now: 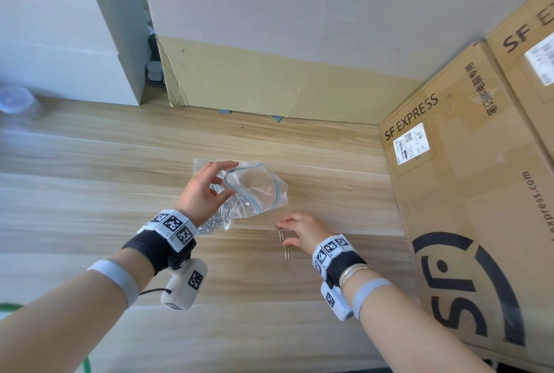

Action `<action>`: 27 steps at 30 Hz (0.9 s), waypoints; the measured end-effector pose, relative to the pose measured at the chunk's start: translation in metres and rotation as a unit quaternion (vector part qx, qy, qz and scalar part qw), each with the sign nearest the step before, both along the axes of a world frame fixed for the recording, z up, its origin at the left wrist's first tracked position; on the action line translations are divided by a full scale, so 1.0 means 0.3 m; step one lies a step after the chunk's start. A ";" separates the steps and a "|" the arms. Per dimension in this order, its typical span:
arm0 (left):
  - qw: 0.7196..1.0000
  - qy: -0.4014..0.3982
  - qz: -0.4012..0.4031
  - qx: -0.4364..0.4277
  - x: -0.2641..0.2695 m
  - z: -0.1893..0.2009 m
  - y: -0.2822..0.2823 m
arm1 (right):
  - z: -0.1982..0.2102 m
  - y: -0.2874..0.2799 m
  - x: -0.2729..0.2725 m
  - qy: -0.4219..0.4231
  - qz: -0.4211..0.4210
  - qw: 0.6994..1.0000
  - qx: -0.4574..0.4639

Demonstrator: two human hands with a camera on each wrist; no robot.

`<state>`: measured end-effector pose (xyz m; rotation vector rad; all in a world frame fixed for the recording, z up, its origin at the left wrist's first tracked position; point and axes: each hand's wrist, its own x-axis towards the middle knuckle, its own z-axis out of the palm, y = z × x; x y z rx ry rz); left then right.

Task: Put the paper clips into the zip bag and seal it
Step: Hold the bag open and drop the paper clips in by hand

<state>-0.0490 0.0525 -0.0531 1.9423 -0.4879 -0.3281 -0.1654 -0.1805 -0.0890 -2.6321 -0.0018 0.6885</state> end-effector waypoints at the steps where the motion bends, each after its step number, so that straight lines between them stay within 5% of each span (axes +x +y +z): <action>1: 1.000 0.003 0.000 -0.001 -0.002 0.000 -0.002 | 0.002 0.004 -0.010 -0.001 0.012 1.000 -0.005; 16: 1.000 -0.001 -0.007 -0.001 -0.004 -0.005 0.003 | 0.001 0.046 0.019 0.015 -0.030 0.999 -0.034; 27: 1.000 -0.002 -0.003 0.003 -0.005 -0.001 0.008 | 0.020 -0.015 -0.046 0.019 0.071 0.995 -0.062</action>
